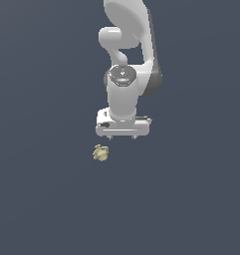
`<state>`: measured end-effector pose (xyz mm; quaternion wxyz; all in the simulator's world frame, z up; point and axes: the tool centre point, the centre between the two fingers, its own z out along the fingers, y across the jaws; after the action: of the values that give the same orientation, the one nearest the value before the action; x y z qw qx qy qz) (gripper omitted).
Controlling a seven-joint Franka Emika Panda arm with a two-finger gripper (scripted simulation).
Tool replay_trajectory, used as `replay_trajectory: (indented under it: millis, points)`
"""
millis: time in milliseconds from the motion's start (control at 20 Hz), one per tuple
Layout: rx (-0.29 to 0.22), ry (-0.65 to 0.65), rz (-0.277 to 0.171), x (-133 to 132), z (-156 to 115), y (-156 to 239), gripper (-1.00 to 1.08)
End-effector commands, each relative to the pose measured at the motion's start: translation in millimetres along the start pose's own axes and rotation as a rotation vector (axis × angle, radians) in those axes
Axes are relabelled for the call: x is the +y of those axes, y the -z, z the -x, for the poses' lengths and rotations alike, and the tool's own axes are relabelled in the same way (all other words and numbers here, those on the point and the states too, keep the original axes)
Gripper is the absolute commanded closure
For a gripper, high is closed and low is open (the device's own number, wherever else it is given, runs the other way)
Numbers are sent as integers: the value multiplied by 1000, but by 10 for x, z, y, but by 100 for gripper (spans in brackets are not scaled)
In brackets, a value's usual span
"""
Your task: Pick up the object and move it to a goal position.
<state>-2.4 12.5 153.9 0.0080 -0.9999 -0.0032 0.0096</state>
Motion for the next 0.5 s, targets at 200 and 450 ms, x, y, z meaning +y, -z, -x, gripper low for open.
replay_trajectory:
  millis: [200,450]
  points:
    - [9,17,-7,-79,-18,48,-92]
    - [27,54,-23,-247,-52,152,-92]
